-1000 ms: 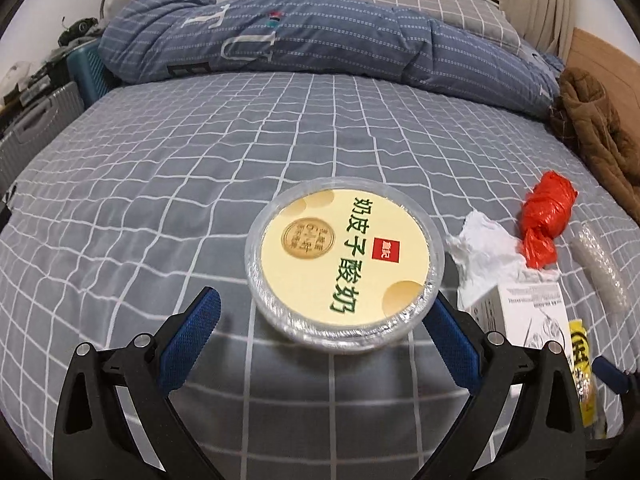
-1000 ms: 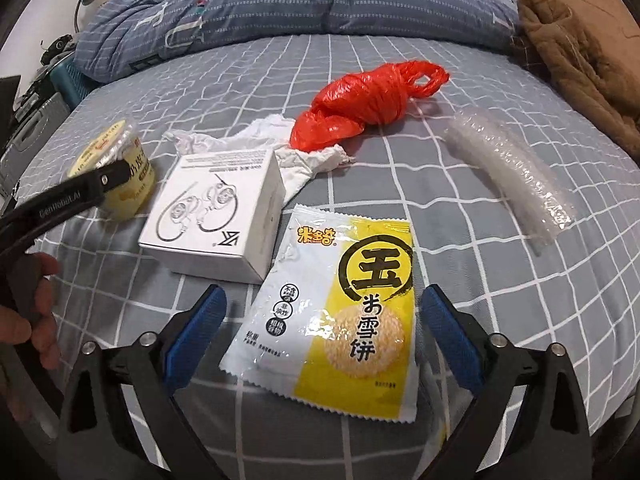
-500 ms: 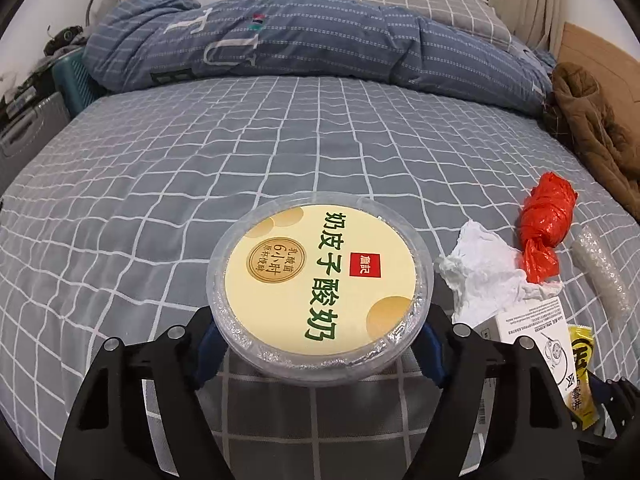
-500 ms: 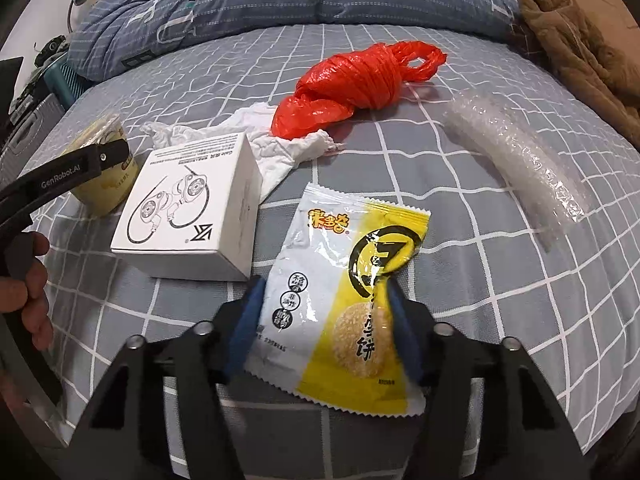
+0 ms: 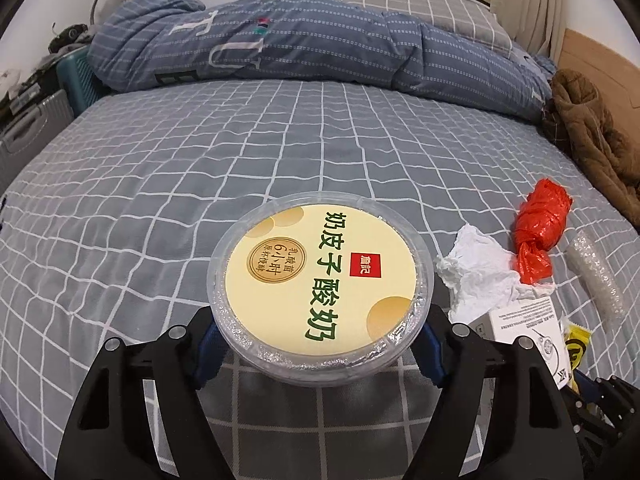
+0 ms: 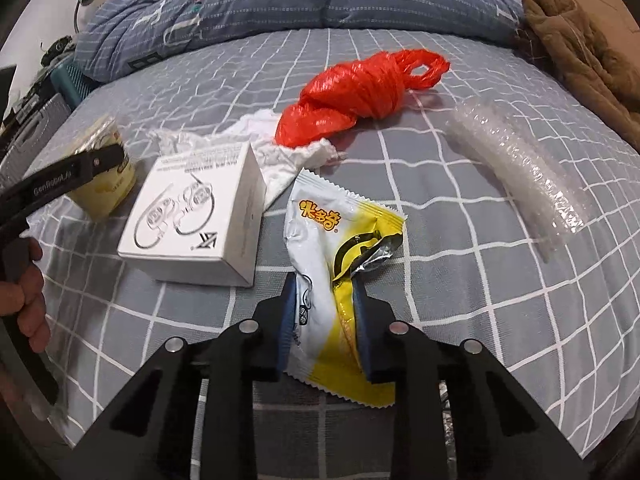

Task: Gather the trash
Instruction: 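Lift the yogurt cup and yellow packet and carry both toward the bin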

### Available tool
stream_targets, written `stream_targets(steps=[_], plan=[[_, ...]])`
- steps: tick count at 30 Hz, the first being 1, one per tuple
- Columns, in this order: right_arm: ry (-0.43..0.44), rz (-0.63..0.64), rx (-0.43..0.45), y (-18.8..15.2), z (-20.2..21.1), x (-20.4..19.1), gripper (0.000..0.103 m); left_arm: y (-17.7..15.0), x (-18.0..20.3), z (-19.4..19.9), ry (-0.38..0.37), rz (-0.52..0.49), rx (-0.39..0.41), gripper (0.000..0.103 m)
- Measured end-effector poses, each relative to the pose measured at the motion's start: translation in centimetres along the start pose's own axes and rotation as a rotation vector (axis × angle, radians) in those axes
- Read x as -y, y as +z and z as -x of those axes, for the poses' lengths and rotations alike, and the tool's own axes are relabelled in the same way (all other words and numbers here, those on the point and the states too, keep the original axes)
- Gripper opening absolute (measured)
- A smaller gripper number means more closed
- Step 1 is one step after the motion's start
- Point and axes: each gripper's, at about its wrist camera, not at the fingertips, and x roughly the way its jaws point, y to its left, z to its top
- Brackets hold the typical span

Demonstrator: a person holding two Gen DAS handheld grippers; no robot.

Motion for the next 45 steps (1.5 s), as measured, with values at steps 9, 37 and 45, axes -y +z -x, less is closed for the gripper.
stream_targets(steps=[9, 37, 45], plan=[[-0.009, 0.026, 0.068, 0.9, 3.3, -0.5, 0.025, -0.8, 0.3, 3.2, -0.015, 0.001, 0.013, 0.073], [0.009, 0.105, 0.174, -1.6, 10.1, -2.0, 0.025, -6.4, 1.8, 10.5, -0.034, -0.032, 0.025, 0.073], [0.020, 0.103, 0.181, -3.1, 11.8, -1.8, 0.025, -7.6, 2.4, 12.0, -0.043, -0.039, 0.022, 0.074]])
